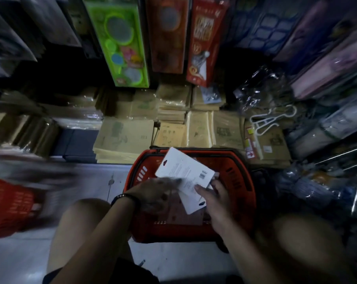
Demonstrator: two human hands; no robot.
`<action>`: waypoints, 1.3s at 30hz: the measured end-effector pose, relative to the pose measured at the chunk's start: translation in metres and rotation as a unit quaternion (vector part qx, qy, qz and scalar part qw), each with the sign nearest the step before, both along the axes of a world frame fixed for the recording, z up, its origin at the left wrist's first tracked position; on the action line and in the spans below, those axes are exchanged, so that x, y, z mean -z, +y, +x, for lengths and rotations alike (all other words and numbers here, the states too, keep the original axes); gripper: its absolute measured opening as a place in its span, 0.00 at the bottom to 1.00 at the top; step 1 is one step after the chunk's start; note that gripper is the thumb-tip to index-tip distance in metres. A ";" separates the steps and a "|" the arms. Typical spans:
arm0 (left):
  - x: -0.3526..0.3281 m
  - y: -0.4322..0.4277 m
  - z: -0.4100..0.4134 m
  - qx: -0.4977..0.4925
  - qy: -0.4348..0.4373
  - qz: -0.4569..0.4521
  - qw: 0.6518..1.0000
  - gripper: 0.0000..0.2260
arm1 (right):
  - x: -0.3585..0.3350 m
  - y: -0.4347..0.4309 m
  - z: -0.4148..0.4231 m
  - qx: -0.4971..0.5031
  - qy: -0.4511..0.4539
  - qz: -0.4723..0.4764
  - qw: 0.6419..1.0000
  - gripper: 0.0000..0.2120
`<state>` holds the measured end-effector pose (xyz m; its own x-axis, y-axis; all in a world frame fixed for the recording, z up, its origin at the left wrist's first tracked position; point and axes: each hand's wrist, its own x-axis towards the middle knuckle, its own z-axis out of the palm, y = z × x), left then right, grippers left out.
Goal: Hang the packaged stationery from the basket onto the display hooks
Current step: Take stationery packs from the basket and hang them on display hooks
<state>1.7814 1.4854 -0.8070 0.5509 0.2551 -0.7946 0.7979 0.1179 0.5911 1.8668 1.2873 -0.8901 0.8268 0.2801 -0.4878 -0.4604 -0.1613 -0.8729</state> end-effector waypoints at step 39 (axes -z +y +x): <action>-0.202 -0.083 -0.003 -0.277 -0.425 -0.092 0.857 0.16 | -0.239 -0.037 -0.007 -0.240 -0.603 -0.090 0.755 0.31</action>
